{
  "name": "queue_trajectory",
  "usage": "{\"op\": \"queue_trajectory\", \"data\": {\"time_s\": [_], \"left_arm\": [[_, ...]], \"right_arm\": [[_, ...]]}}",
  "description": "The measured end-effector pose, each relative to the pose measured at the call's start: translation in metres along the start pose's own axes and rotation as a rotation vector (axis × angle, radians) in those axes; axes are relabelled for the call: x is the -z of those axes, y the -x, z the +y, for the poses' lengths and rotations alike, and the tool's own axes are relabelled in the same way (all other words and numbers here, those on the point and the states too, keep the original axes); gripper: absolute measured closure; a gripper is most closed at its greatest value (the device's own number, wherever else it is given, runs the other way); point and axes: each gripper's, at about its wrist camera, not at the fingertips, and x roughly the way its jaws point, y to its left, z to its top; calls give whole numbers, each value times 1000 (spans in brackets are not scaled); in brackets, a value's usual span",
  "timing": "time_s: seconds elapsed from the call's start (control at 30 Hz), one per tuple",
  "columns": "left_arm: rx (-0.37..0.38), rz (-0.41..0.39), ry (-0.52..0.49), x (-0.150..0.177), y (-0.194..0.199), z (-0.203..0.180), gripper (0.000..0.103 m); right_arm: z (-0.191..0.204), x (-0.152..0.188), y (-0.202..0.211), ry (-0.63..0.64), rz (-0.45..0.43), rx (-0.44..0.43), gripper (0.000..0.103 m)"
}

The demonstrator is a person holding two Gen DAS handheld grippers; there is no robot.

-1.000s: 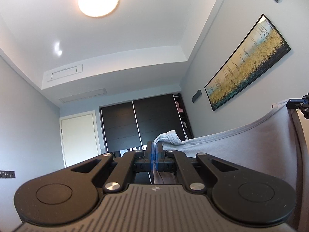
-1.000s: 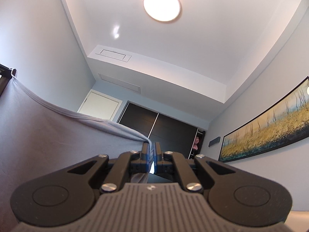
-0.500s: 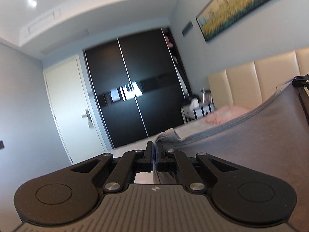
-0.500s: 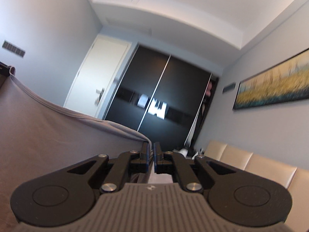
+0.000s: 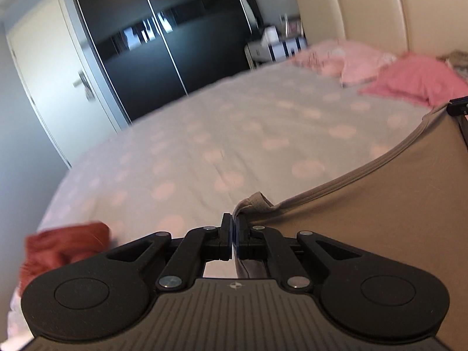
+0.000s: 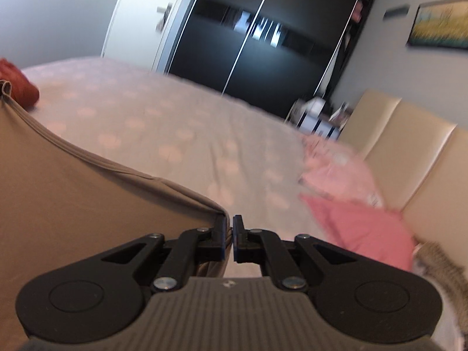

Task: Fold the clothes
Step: 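Lower the shirt flat onto the bed with both tools and open them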

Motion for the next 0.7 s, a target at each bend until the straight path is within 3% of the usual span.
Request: {"op": "queue_trajectory", "data": {"time_s": [0.13, 0.33, 0.63, 0.7], "left_arm": [[27, 96, -20, 25, -57, -6, 103], [65, 172, -25, 41, -108, -17, 102], [44, 192, -58, 51, -130, -32, 101], [22, 181, -48, 50, -127, -33, 89]], "right_arm": [[14, 27, -67, -20, 99, -65, 98], [29, 55, -126, -5, 190, -118, 98], [25, 66, -148, -9, 224, -152, 94], [23, 63, -146, -20, 229, -148, 86]]}}
